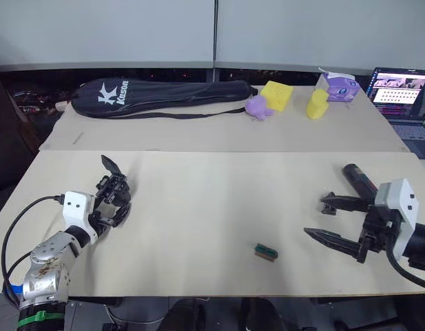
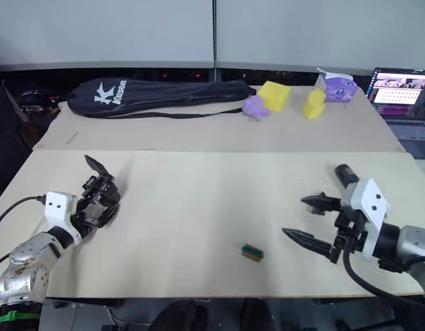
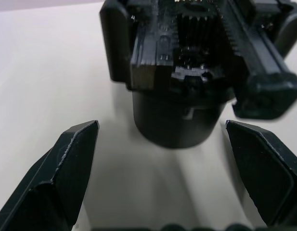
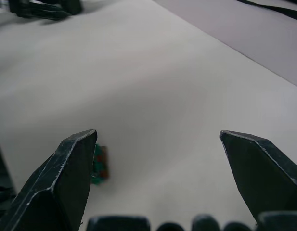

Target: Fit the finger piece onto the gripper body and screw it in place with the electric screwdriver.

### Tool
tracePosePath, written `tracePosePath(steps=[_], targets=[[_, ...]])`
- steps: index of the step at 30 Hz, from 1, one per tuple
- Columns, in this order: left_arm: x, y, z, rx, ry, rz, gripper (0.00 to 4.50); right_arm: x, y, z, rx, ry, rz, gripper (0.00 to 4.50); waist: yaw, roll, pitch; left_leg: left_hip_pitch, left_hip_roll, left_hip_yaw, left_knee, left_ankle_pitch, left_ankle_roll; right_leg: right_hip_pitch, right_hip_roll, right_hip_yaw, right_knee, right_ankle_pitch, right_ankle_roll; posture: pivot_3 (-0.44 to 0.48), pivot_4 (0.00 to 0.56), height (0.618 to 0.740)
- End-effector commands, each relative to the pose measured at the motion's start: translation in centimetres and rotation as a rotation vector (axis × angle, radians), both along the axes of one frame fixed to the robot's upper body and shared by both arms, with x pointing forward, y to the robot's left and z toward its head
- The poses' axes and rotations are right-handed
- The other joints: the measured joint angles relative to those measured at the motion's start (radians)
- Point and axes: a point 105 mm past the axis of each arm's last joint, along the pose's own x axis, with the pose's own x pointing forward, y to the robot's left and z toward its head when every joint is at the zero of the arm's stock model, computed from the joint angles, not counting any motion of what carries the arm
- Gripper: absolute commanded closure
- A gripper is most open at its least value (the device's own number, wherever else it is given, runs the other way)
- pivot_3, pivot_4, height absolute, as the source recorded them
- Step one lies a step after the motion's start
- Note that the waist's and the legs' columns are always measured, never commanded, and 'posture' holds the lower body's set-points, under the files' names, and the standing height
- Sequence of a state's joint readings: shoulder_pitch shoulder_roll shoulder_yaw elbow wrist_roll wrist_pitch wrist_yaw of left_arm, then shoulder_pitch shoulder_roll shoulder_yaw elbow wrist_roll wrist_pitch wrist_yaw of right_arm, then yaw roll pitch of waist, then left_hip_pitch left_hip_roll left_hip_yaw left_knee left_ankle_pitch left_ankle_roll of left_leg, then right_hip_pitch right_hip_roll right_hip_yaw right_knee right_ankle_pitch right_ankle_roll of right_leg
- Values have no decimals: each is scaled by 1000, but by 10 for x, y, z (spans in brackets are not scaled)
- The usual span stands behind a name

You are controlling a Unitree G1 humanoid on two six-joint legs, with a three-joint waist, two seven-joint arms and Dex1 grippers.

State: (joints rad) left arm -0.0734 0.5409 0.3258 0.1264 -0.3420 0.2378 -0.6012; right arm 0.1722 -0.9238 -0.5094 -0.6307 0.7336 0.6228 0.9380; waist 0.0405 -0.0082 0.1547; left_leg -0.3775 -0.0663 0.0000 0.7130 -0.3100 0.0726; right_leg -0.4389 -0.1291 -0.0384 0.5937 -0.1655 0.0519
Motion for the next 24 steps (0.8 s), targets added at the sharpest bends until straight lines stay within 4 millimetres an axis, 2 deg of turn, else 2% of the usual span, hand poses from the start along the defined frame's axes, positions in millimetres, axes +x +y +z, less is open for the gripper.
tracePosePath(steps=[1,11,13,17,21,24], targets=[[7,-7,4,14,-34,-27,0,2,15,10,13,-52,42,8,0,-1,0,1,0,0,0,0,0,0,0,0,0,0,0,0,150,723],[32,-19,8,-1,-103,-30,0,8,29,3,27,-63,53,8,3,-1,0,0,0,-1,0,1,-2,0,0,-1,1,1,-1,0,150,723],[34,-24,6,-5,-112,-47,551,9,29,3,32,-64,46,0,4,-1,0,0,0,-1,0,1,-1,0,0,-1,1,1,-1,0,150,723],[33,-33,6,-22,-125,-71,2116,9,30,2,38,-65,42,0,5,-1,0,1,0,-1,0,1,-1,0,0,-1,1,1,-1,0,150,723],[29,-54,12,-40,-166,-106,2078,9,31,1,39,-63,41,0,6,-1,0,0,0,-1,1,1,-1,1,0,-1,1,1,0,0,150,723],[23,-96,27,-62,-237,-180,2078,9,32,-1,41,-58,41,0,8,-1,0,-1,-1,-1,1,1,0,1,-1,-1,0,1,0,0,150,723]])
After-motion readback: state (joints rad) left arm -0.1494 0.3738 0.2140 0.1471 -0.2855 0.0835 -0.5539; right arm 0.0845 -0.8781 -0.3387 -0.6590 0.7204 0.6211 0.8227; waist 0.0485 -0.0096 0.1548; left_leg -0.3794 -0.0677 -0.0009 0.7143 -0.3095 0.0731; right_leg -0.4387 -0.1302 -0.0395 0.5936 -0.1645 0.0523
